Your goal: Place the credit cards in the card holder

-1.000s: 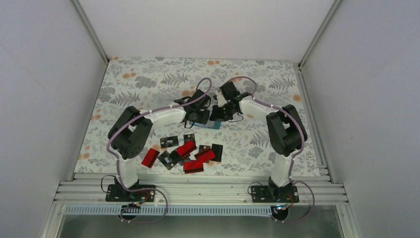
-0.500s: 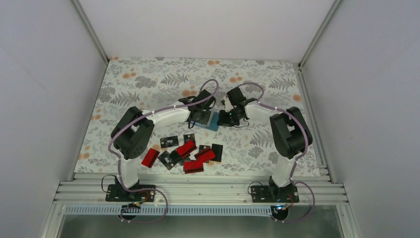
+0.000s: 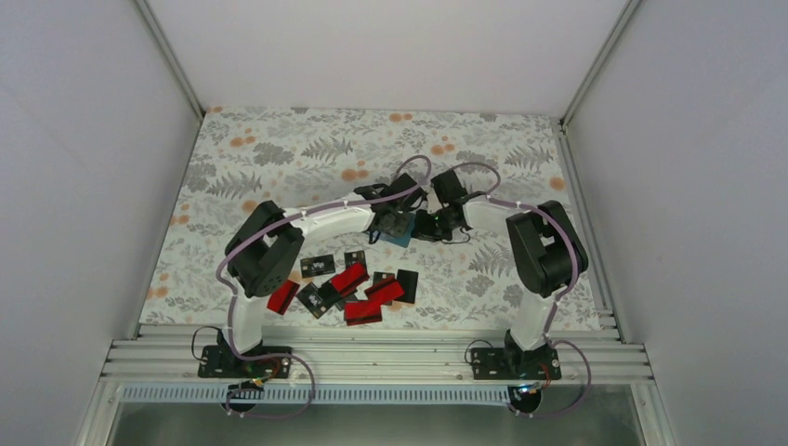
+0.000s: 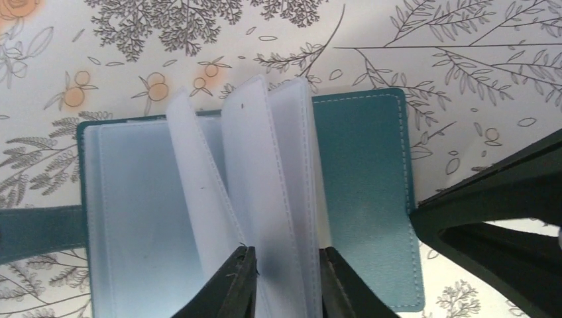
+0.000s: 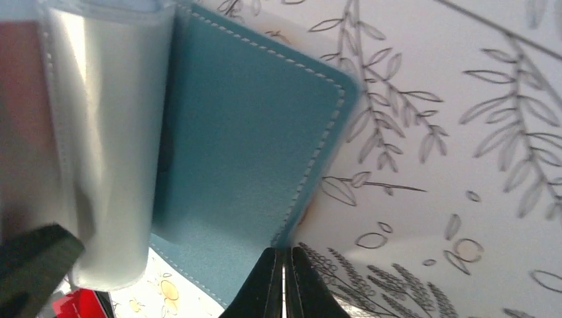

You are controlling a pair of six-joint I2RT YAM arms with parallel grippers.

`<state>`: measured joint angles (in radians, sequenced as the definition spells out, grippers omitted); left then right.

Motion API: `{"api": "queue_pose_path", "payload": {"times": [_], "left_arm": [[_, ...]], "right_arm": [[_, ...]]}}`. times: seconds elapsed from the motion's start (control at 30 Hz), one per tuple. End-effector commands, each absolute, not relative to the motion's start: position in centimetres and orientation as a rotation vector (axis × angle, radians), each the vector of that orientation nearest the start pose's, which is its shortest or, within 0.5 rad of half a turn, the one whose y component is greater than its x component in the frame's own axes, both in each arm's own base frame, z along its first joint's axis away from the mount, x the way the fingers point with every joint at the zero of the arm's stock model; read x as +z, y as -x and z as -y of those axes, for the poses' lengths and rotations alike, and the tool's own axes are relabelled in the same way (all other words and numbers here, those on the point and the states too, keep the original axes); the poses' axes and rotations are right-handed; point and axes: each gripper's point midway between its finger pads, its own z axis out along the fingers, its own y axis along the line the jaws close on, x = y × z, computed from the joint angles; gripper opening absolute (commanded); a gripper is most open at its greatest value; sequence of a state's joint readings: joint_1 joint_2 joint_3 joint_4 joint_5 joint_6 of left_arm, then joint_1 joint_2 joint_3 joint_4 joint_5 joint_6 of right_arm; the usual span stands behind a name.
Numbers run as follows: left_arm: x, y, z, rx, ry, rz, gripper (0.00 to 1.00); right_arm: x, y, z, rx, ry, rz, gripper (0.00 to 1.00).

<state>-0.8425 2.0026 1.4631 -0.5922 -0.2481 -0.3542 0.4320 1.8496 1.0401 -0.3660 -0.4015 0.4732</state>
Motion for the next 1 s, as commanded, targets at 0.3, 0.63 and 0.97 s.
{"api": "queue_pose_path", "payload": {"times": [0.3,0.63,0.97], "left_arm": [[5.7,-33.9,35.1,-0.177,-0.617,-2.592,0.38],[5.8,-32.7,37.3,-0.368,-0.665,-2.589,0.48],[5.5,-32.3,36.1,-0.442,-0.612,-2.585,0.38]], "right_arm": [[5.8,-34.1,-20.1,0.793,-0.038,-2.740,0.05],[9.4,-34.1,-20.5,0.881,-0.009,-2.652,0.07],[11.5,-34.5,-23.4,1.121,0.102,-2.591,0.10]]}}
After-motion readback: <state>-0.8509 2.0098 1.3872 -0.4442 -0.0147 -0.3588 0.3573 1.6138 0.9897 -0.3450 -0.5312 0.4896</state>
